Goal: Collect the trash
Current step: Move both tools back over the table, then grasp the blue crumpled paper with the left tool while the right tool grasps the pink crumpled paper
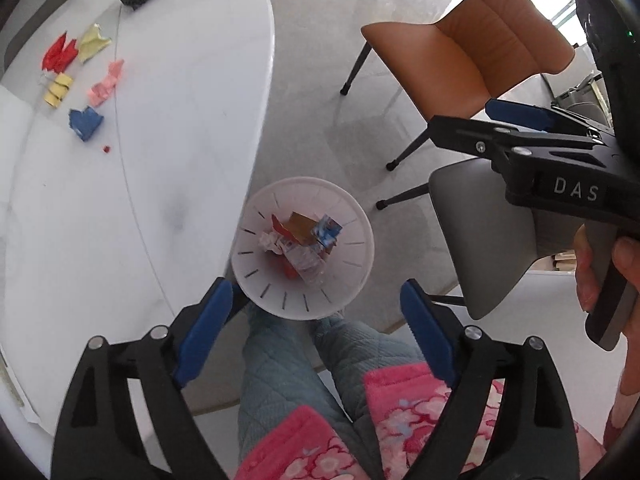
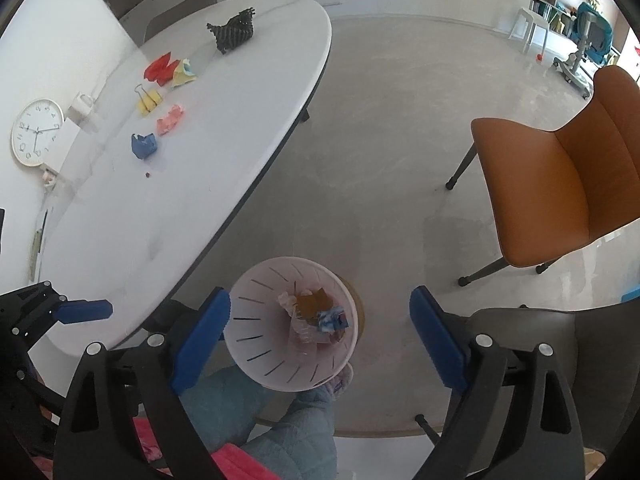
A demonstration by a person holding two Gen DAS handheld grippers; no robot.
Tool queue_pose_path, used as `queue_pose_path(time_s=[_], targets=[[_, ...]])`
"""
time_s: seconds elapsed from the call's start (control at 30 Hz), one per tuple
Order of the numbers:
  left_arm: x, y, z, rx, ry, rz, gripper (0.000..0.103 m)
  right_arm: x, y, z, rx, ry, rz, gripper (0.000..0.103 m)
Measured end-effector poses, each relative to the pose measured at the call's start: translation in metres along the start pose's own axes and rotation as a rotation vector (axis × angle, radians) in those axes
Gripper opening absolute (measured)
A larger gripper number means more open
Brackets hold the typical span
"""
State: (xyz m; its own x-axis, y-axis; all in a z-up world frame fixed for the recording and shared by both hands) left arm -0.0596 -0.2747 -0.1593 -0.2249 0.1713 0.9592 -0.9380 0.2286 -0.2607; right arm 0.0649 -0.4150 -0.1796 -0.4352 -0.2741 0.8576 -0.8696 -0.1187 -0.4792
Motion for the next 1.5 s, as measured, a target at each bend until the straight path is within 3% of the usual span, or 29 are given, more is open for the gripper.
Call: queue_pose_path(time_s=[0.2,0.53,0.67,1.03,1.23,1.33,1.5], targets=[[0.017,-0.018,-0.047,0.089,-0.056,0.092,0.090,0.002,-0.021,-0.025,0.027,-0.028,0.024,0.091],[0.008,-0.063,-0.198,0.311,-0.220,0.202,0.090,-0.032,-0.088,-0.096,0.088,-0.081,0.063,0.093],[-0.007,-0.086,-0.238,0.382,-0.222,0.228,0.087,-0.052,-0.110,-0.118,0.094,-0.080,0.063,0.093],[-0.058,-0.117,-0.263,0.381,-0.123,0.162,0.068,-0.102,-0.142,-0.150,0.073,-0.082,0.032,0.093],[-0.074,-0.121,-0.264,0.401,-0.070,0.128,0.046,-0.116,-0.145,-0.153,0.055,-0.084,0.013,0.093],[-0.075,-0.123,-0.262,0.375,-0.087,0.145,0.040,-0.120,-0.146,-0.155,0.052,-0.095,0.005,0.093],[-0.072,-0.125,-0.265,0.379,-0.053,0.154,0.033,-0.131,-0.152,-0.166,0.083,-0.121,-0.005,0.093]])
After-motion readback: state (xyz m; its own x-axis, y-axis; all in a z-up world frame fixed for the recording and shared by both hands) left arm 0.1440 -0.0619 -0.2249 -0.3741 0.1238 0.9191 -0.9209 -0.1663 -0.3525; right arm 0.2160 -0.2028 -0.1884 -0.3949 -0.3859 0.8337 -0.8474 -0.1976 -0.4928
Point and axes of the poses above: each gripper's, at about its wrist camera, not at the fingertips, and x roughly against the way its jaws point, z to its right, y to its underside, the point moved 8 cm from there along -x, roughly the way its jaws point, and after that the axes turned 8 degrees about z, right-handed, at the moved point
